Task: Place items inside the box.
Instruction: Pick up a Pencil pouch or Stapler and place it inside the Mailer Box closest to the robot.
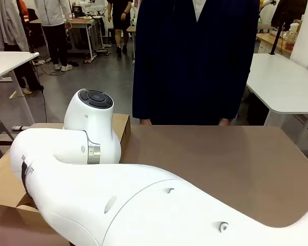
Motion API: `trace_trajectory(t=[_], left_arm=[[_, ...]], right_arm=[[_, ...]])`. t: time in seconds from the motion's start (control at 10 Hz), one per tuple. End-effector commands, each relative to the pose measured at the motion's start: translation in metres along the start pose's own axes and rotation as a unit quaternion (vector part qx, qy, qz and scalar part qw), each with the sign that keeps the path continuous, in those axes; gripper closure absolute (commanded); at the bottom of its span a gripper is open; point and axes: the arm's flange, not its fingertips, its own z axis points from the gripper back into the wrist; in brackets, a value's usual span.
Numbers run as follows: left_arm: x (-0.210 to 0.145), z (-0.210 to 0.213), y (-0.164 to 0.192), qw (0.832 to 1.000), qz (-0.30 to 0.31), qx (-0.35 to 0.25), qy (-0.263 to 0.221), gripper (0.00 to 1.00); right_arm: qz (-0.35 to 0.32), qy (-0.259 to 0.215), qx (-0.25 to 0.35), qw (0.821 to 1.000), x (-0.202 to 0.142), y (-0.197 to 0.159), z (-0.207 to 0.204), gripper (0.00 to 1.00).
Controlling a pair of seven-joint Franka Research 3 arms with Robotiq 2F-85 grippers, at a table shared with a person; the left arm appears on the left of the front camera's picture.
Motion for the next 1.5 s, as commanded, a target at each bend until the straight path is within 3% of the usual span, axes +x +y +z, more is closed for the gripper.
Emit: trace_trajectory(t=[0.0, 0.1, 0.3, 0.4, 0.5, 0.8, 0.9, 1.1, 1.2, 1.4], left_arm=[[-0.001, 0.001, 0.001, 1.000, -0.007, -0.007, -0.001, 0.00], [-0.001, 0.001, 0.001, 1.000, -0.007, -0.007, -0.001, 0.00], [-0.001, 0.001, 0.001, 1.000, -0.007, -0.007, -0.001, 0.00], [-0.001, 0.001, 0.001, 1.000, -0.007, -0.007, -0.001, 0.00], [-0.001, 0.001, 0.001, 1.000, -0.007, -0.007, -0.001, 0.00], [-0.001, 0.001, 0.001, 1.000, -0.007, -0.007, -0.001, 0.00], [-0.001, 0.001, 0.001, 1.000, -0.007, -0.007, -0.001, 0.00], [-0.001, 0.001, 0.001, 1.000, -0.007, -0.007, -0.001, 0.00], [-0.001, 0.001, 0.001, 1.000, -0.007, -0.007, -0.001, 0.00], [-0.001, 0.001, 0.001, 1.000, -0.007, -0.007, -0.001, 0.00]], right_arm=[[0.017, 0.024, 0.007, 1.000, 0.004, 0.000, 0.002, 0.78], [0.020, 0.025, 0.007, 0.999, 0.005, 0.000, 0.004, 0.33], [0.018, 0.024, 0.014, 0.999, 0.008, -0.003, 0.013, 0.00], [0.018, 0.024, 0.025, 0.999, 0.010, -0.005, 0.021, 0.20], [0.020, 0.026, 0.040, 0.999, 0.013, -0.008, 0.035, 0.00], [0.047, 0.065, 0.059, 0.995, 0.027, -0.020, 0.089, 0.00], [0.075, 0.086, 0.055, 0.992, 0.034, -0.035, 0.128, 0.00], [0.127, 0.183, 0.054, 0.973, 0.035, -0.090, 0.215, 0.00], [0.150, 0.229, 0.101, 0.957, 0.030, -0.124, 0.254, 0.00], [0.188, 0.261, 0.110, 0.941, 0.018, -0.188, 0.293, 0.00]])
